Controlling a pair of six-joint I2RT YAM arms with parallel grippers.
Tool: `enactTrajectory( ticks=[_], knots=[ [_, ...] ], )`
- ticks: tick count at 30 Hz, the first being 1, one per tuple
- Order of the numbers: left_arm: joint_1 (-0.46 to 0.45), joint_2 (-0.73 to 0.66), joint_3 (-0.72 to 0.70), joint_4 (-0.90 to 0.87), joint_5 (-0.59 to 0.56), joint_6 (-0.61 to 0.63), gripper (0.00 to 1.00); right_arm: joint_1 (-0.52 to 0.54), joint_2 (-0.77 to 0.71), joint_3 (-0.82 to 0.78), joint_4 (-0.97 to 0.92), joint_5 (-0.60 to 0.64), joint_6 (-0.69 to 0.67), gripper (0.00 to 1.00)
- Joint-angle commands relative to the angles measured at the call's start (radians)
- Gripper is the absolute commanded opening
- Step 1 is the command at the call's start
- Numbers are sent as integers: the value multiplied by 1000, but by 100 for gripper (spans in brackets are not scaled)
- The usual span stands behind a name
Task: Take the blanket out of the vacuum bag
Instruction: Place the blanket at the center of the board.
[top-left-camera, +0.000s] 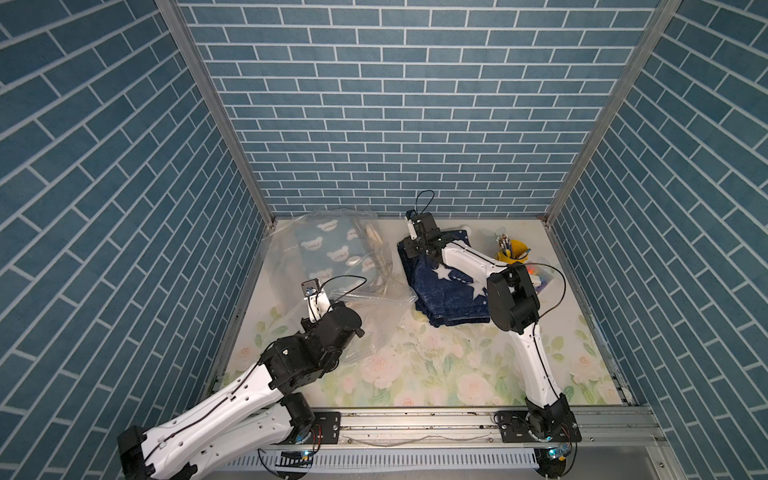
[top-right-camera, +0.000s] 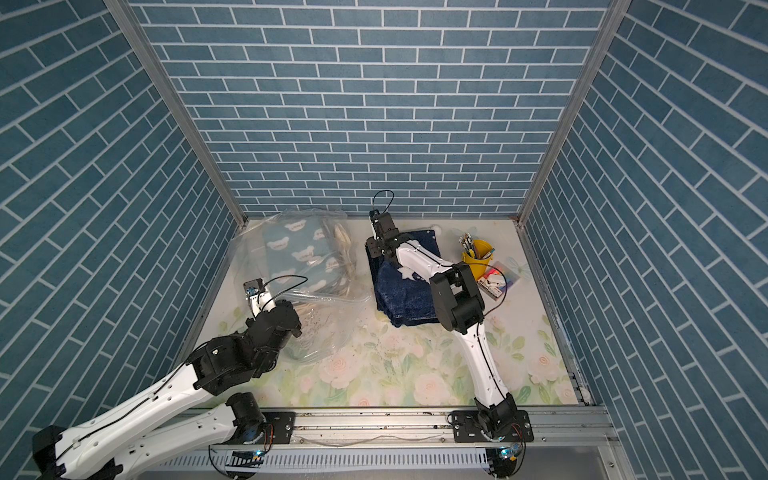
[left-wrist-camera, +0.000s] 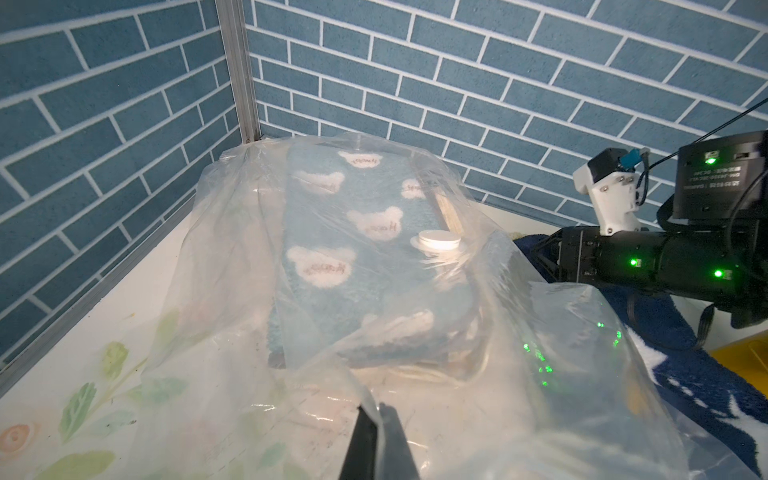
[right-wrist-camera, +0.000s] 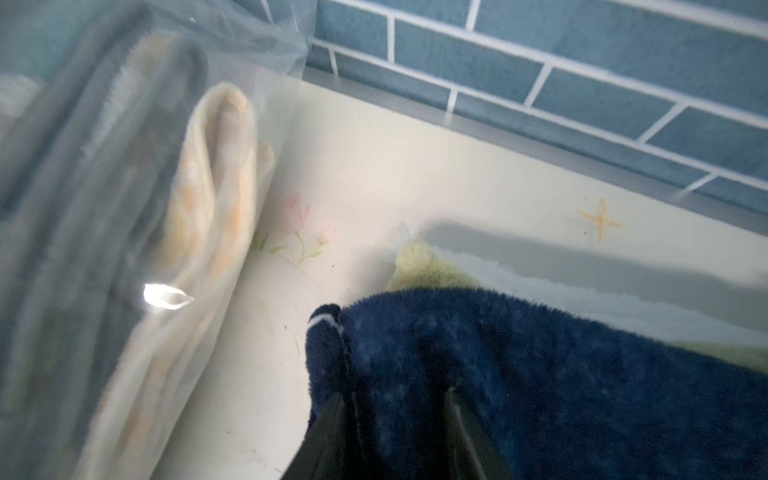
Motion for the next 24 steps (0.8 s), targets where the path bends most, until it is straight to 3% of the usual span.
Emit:
enactTrajectory(
  ticks=[1, 12, 24],
  knots=[
    [3, -1, -6, 23, -6, 20, 0, -2, -30, -61, 13, -2, -30, 48],
    [3, 31, -7, 61, 14, 37, 0, 25, -198, -239, 94, 71, -67, 54],
    [3, 38, -9, 64, 18, 44, 0, 40, -38, -46, -4, 90, -128, 45]
  ],
)
